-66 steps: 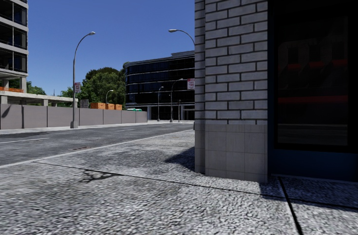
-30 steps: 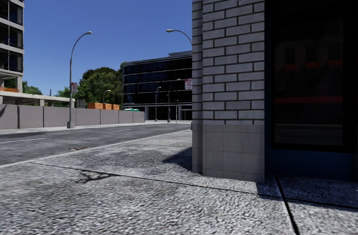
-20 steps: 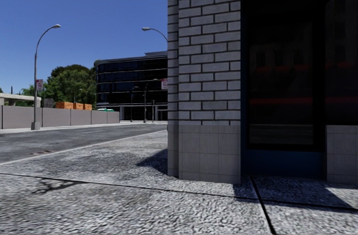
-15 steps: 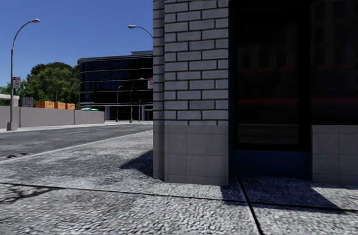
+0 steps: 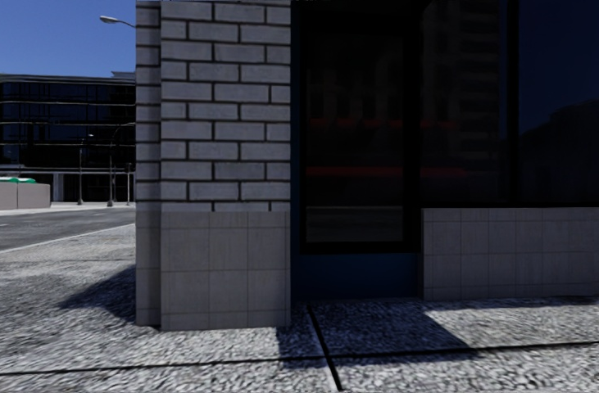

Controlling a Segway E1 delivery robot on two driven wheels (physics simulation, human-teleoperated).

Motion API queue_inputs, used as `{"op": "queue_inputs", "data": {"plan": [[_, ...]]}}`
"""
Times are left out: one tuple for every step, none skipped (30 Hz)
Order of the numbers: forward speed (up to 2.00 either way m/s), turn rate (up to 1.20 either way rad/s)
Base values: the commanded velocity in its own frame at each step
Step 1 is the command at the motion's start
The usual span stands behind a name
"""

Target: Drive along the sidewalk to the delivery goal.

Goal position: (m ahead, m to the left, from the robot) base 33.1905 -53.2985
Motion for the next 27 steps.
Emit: {"op": "queue_inputs", "data": {"plan": [[0.64, -0.84], [0.64, -0.84], [0.64, -0.84], [0.65, -0.84], [0.65, -0.84], [0.66, -0.84], [0.66, -0.84], [0.72, -0.84], [0.75, -0.84], [0.79, -0.84], [0.79, -0.84], [0.82, -0.84], [0.89, -0.84], [0.92, -0.84], [0.92, -0.84], [0.94, -0.84], [0.95, -0.84], [0.96, -0.84], [0.97, -0.84], [0.97, -0.84], [0.99, -0.84], [1.0, -0.84], [1.01, -0.84], [1.01, -0.84], [1.01, -0.84], [1.02, -0.84], [1.02, -0.84]]}}
